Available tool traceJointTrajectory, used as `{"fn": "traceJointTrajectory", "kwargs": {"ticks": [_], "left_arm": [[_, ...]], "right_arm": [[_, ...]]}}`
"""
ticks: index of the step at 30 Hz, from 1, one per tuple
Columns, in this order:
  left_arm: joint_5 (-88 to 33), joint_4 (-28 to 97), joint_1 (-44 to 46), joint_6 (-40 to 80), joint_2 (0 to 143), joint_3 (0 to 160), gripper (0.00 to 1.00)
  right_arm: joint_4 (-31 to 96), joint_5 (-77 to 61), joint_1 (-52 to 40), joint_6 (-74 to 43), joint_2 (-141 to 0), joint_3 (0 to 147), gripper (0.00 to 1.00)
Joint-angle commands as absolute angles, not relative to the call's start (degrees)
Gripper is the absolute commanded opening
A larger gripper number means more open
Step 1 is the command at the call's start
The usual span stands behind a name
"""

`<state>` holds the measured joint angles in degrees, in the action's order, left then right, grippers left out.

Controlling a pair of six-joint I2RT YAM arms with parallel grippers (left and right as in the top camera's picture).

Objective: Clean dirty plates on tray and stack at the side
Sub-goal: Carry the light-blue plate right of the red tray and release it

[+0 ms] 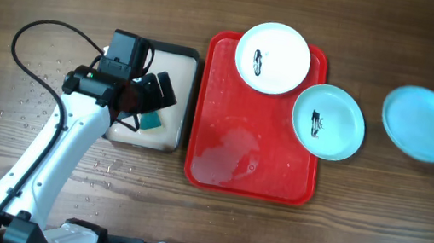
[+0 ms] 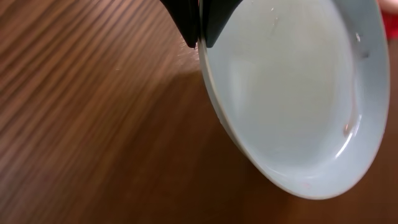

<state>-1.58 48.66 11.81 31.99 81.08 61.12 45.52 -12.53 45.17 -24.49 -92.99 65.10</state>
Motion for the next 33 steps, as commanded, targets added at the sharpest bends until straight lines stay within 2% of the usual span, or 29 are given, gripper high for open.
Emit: {"fn": "traceJointTrajectory", "kwargs": {"ticks": [1,2,3,4,5,6,7,9,11,12,15,19,20,23,25,26,27,29,33], "left_arm": [[-1.9,48.7,11.3,31.7,80.6,62.2,1.00],[-1.9,48.7,11.3,31.7,80.6,62.2,1.00],[-1.9,48.7,11.3,31.7,80.6,62.2,1.00],[-1.9,48.7,11.3,31.7,80.6,62.2,1.00],[-1.9,48.7,11.3,31.7,80.6,62.2,1.00],[-1.9,48.6,11.3,31.7,80.6,62.2,1.00],[-1.9,48.7,11.3,31.7,80.6,62.2,1.00],[-1.9,48.7,11.3,31.7,80.6,62.2,1.00],[-1.9,48.7,11.3,31.7,80.6,62.2,1.00],[-1.9,48.7,11.3,31.7,80.6,62.2,1.00],[-1.9,48.7,11.3,31.7,80.6,62.2,1.00],[-1.9,48.7,11.3,31.7,80.6,62.2,1.00],[-1.9,48.7,11.3,31.7,80.6,62.2,1.00],[-1.9,48.7,11.3,31.7,80.6,62.2,1.00],[-1.9,48.7,11.3,31.7,80.6,62.2,1.00],[-1.9,48.7,11.3,31.7,80.6,62.2,1.00],[-1.9,48.9,11.3,31.7,80.6,62.2,1.00],[-1.9,49.1,11.3,31.7,80.6,62.2,1.00],[-1.9,49.1,11.3,31.7,80.6,62.2,1.00]], "right_arm": [[45.0,-7.7,45.2,-27.2,-99.2,65.8,0.04],[43.7,-9.0,45.2,-26.2,-100.5,65.7,0.11],[43.0,-12.1,45.2,-23.3,-100.5,65.7,0.36],[42.9,-16.6,45.2,-21.1,-100.0,65.7,0.41],[43.2,-20.6,45.1,-19.4,-99.3,65.7,0.42],[44.4,-24.9,44.6,-17.9,-98.0,65.7,0.39],[46.7,-27.5,43.5,-16.4,-96.3,65.7,0.31],[49.8,-27.5,39.4,-11.5,-93.1,65.7,0.29],[50.7,-27.2,31.7,-6.6,-91.9,65.5,0.36],[49.7,-23.4,26.8,-6.0,-92.2,64.7,0.43],[44.4,-10.7,18.3,-6.0,-93.9,62.1,0.54],[42.8,-6.0,14.0,-7.6,-97.1,59.4,0.57],[42.9,-5.0,14.1,-9.4,-98.1,58.8,0.57],[44.6,-5.5,14.2,-11.6,-99.9,58.4,0.44],[44.3,-5.9,14.2,-12.2,-101.1,57.6,0.42],[43.9,-6.0,14.2,-12.7,-101.8,56.7,0.37],[43.3,-6.2,14.2,-13.0,-101.8,55.9,0.32],[42.5,-8.8,14.2,-12.6,-101.8,54.1,0.06],[45.7,-11.7,13.4,-10.3,-96.3,54.1,0.04]]}}
